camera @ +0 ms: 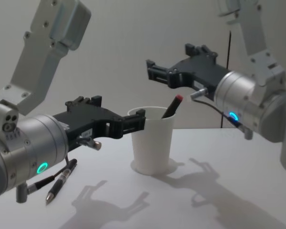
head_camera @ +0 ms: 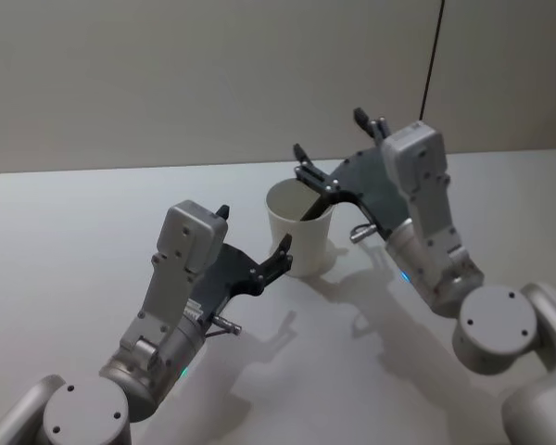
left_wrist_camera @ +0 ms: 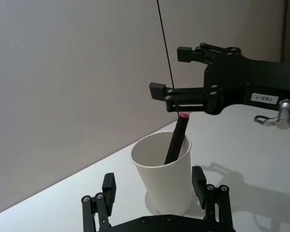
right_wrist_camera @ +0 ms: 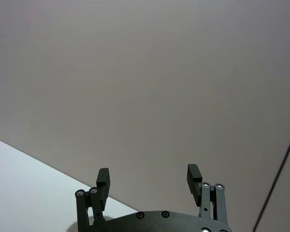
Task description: Place the pen into the pen holder.
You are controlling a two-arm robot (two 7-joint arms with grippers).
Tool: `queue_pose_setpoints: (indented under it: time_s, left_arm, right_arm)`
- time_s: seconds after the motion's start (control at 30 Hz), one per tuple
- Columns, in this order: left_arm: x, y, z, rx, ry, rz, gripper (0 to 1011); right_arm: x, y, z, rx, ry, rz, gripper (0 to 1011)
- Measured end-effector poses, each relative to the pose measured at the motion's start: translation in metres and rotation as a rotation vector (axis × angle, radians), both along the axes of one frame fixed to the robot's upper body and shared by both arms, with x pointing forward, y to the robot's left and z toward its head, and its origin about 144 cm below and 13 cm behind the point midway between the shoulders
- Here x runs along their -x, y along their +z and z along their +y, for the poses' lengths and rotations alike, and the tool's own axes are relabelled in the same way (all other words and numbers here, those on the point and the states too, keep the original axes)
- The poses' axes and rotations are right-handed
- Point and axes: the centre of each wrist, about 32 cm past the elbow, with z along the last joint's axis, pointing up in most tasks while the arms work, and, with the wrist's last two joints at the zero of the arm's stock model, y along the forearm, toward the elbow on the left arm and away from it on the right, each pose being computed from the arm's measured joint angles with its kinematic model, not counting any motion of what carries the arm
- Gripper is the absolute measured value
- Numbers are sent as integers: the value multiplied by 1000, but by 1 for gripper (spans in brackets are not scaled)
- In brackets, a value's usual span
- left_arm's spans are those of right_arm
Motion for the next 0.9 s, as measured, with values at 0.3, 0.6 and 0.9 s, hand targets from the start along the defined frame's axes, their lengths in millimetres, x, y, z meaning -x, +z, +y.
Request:
queue_pose_setpoints:
  time_s: [0.3,0.6,0.9]
  left_arm:
    - [0,0,0,0,0,0,1004]
    - [0,0,0,0,0,0,1004]
    - [0,0,0,0,0,0,1004]
  right_arm:
    - [33,-5,-5,-41,-119,24,1001]
    - [63,-12,-11,-80,-206,63,1001]
    - [89,-18,-17,-116,-269,93,1001]
